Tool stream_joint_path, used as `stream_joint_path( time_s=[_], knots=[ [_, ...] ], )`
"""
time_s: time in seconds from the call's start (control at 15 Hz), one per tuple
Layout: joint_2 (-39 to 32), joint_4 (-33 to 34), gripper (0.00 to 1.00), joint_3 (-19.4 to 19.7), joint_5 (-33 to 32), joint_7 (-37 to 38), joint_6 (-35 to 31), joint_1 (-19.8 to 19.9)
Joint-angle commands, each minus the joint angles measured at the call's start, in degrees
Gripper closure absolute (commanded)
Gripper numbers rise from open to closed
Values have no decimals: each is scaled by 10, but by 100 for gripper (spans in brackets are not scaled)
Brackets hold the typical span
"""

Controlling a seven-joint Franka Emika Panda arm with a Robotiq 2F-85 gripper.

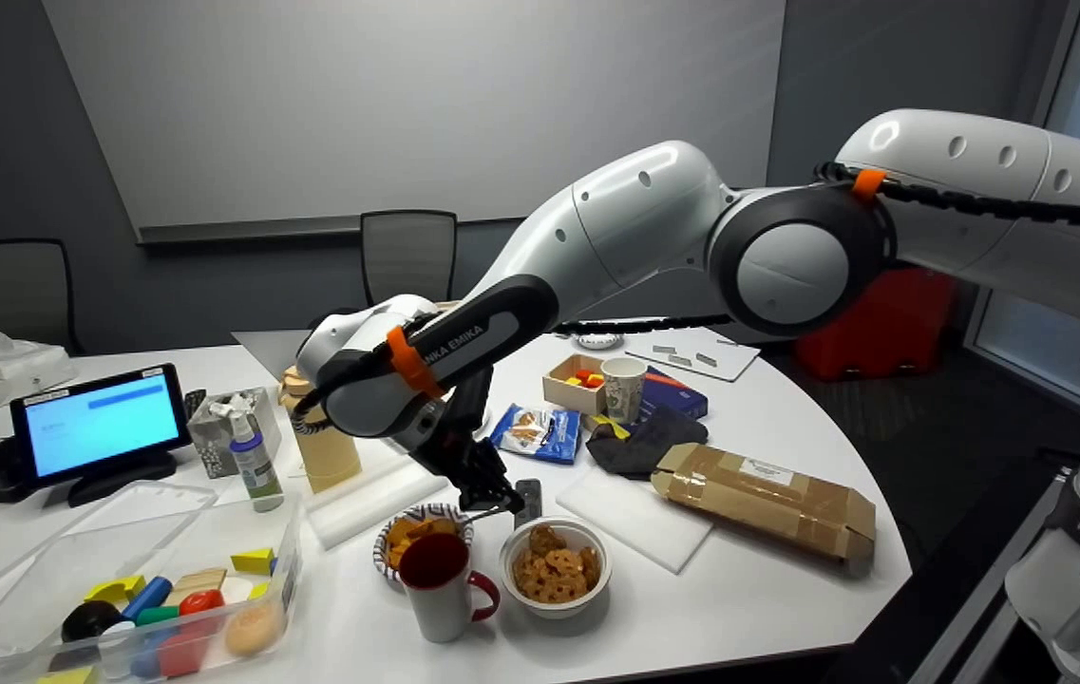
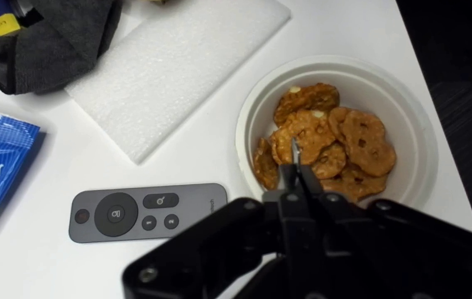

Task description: Use the spatula to stir in the bowl

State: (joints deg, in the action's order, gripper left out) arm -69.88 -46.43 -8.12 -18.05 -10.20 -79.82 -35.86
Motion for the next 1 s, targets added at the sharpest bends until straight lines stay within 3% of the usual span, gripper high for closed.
stream_joint_path(
  time_s=[0.0, 0.4, 0.93],
  knots=[
    [-39, 59, 99, 1, 13, -28, -11, 3],
    [-50, 67, 99, 5, 19, -34, 12, 3],
    [-43, 73, 99, 16, 21, 19, 134, -8]
  ],
)
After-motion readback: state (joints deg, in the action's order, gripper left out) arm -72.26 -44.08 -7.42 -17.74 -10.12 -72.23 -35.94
